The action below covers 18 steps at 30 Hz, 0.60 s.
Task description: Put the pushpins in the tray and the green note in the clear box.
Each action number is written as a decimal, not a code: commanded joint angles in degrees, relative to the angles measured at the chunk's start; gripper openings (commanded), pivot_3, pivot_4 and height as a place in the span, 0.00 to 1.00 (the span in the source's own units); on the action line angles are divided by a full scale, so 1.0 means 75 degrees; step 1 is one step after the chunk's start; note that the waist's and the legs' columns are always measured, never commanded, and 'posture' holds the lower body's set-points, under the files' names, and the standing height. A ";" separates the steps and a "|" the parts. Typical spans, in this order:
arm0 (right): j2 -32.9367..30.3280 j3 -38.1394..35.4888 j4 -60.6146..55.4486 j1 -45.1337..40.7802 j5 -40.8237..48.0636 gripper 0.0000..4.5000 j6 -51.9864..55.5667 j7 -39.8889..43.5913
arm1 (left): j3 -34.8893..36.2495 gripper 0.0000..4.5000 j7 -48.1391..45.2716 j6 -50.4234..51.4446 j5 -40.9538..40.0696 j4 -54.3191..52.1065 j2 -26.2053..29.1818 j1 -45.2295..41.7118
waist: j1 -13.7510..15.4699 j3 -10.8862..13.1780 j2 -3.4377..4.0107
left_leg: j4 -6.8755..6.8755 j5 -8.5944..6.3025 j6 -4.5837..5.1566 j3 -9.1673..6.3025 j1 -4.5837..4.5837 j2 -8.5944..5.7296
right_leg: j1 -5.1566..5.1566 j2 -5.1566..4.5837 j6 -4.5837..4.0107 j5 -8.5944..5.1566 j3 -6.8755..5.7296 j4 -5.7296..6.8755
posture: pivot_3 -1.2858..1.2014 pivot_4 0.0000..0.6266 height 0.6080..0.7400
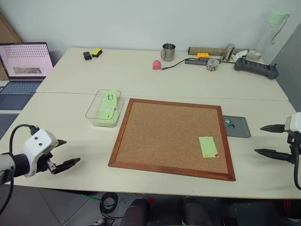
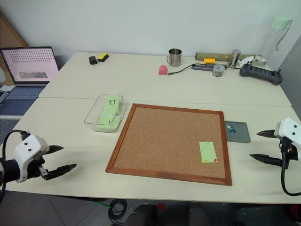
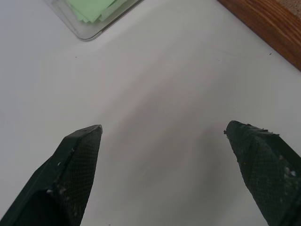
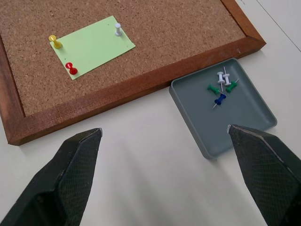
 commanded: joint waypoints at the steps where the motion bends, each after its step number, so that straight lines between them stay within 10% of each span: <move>1: -0.0001 -0.0059 -0.0032 -0.0160 -0.0024 1.00 -0.0116 0.0028 | 0.0242 0.99 -0.0091 -0.0019 -0.0142 -0.0095 -0.0003 -0.0073 | 0.0002 0.0000 0.0000 | 0.0000 0.0000 0.0000 0.0000 0.0000 0.0000 | 0.0000 0.0000 0.0000 0.0000 0.0000 0.0001 | 0.52 0.24 1.00; 18: 0.0091 0.0312 0.0167 -0.0603 -0.0110 1.00 -0.0273 -0.0001 | 0.0265 0.99 0.0083 0.0088 -0.0031 0.0219 0.0019 -0.0381 | 0.0006 0.0000 0.0001 | 0.0002 0.0000 0.0000 0.0002 0.0001 -0.0002 | 0.0000 0.0007 0.0000 0.0001 0.0000 0.0004 | 0.52 0.24 1.00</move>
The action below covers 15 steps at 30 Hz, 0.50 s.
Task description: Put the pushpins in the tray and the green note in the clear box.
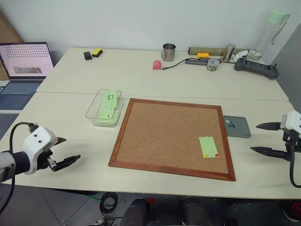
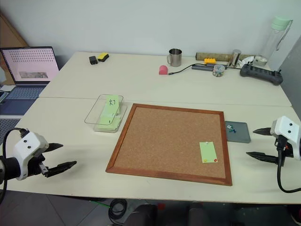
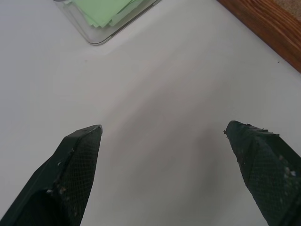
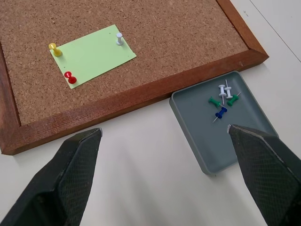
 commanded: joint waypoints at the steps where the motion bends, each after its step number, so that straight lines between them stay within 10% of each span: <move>1: 0.0003 -0.0056 0.0021 -0.0162 -0.0049 1.00 -0.0104 -0.0008 | 0.0254 0.99 0.0002 -0.0099 -0.0059 0.0068 0.0018 -0.0166 | 0.0000 0.0000 0.0000 | 0.0001 0.0000 0.0000 0.0000 0.0000 -0.0001 | 0.0000 0.0000 0.0000 0.0000 0.0000 0.0000 | 0.52 0.24 1.00; 15: 0.0016 -0.0126 0.0079 -0.0152 -0.0217 1.00 0.0028 -0.0116 | -0.0071 0.99 0.0003 -0.0167 -0.0006 0.0171 -0.0075 -0.0621 | 0.0000 0.0000 0.0000 | 0.0003 0.0001 -0.0001 0.0001 0.0000 -0.0003 | 0.0000 0.0001 0.0001 0.0002 0.0001 0.0005 | 0.52 0.24 1.00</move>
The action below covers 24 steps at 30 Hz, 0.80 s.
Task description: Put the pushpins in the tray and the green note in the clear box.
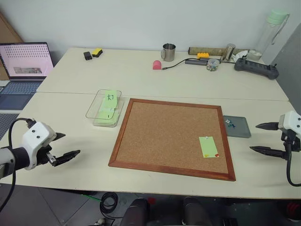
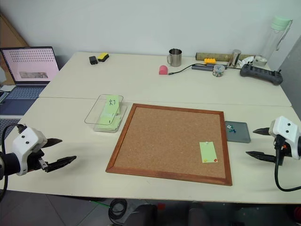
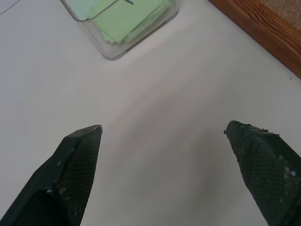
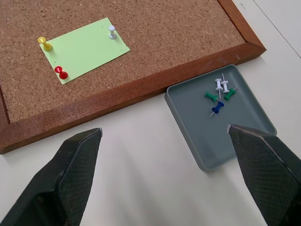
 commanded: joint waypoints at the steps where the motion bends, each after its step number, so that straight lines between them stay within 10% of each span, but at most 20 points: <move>1: -0.0073 -0.0180 -0.0072 -0.0031 0.0018 1.00 0.0002 0.0000 | -0.0001 0.99 0.0012 -0.0125 -0.0024 0.0030 -0.0020 -0.0193 | -0.0002 0.0000 0.0000 | 0.0001 0.0000 0.0000 -0.0001 0.0000 0.0000 | 0.0000 0.0000 0.0000 0.0000 0.0000 0.0000 | 0.52 0.24 1.00; 10: -0.0005 -0.0292 -0.0318 0.0072 0.0136 1.00 0.0130 -0.0093 | -0.0438 0.99 -0.0009 0.0437 -0.0542 -0.0681 -0.0238 -0.0980 | -0.0001 0.0000 0.0000 | 0.0004 0.0000 0.0000 0.0000 0.0000 -0.0002 | 0.0001 0.0002 0.0004 0.0002 0.0001 0.0002 | 0.52 0.24 1.00; 24: 0.0489 -0.0294 -0.2594 0.0233 0.1086 1.00 0.1582 -0.0636 | -0.3479 0.46 -0.0022 0.1119 -0.1070 -0.2142 -0.1745 -0.3126 | 0.0002 -0.0003 0.0004 | 0.0021 0.0002 -0.0001 0.0004 0.0005 -0.0008 | 0.0011 0.0009 0.0020 0.0012 0.0014 0.0013 | 0.52 0.24 1.00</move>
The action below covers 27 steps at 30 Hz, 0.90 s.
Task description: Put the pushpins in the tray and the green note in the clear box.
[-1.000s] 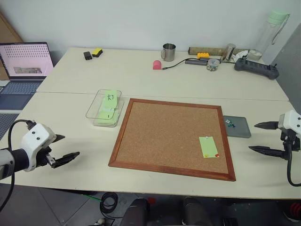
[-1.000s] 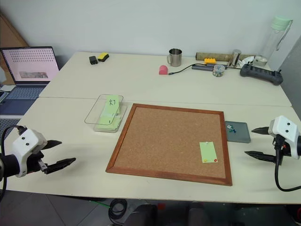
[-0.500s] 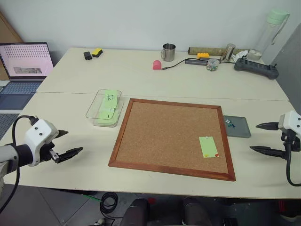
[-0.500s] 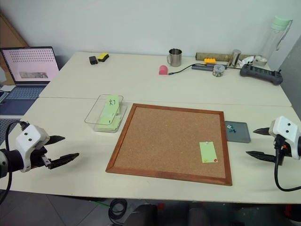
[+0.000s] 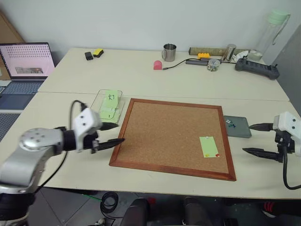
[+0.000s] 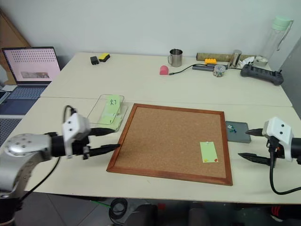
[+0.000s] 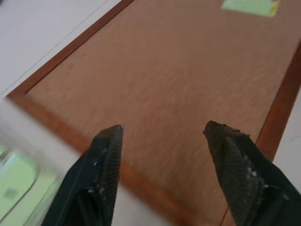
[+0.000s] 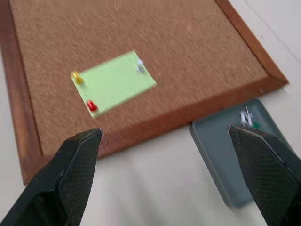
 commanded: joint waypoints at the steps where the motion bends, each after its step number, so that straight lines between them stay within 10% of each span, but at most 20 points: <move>1: 0.0245 0.0080 -0.0884 -0.0274 0.0505 1.00 0.0674 -0.0442 | -0.0927 0.41 0.0126 -0.0106 0.0131 0.0244 -0.0776 -0.0637 | 0.0017 0.0000 -0.0001 | 0.0004 0.0000 0.0000 -0.0002 -0.0001 0.0000 | 0.0001 0.0001 0.0003 0.0002 -0.0002 0.0000 | 0.52 0.24 1.00; 10: 0.0804 0.1399 -0.1104 -0.1451 0.0323 1.00 0.1401 -0.1144 | -0.2327 0.00 0.0188 -0.1245 0.1096 0.1829 -0.2341 -0.1519 | 0.0016 0.0001 -0.0002 | 0.0085 -0.0001 0.0002 -0.0011 -0.0042 -0.0004 | 0.0002 0.0011 0.0027 0.0024 -0.0003 0.0001 | 0.52 0.24 1.00; 27: 0.2077 0.3067 0.1859 -0.2901 -0.1257 0.92 -0.0155 -0.1033 | -0.2797 0.00 0.0592 -0.2832 0.2279 0.4327 -0.3753 -0.1754 | 0.0017 -0.0005 0.0003 | 0.0102 0.0001 0.0004 -0.0018 -0.0047 -0.0017 | -0.0003 0.0009 0.0037 0.0042 0.0005 0.0006 | 0.52 0.24 1.00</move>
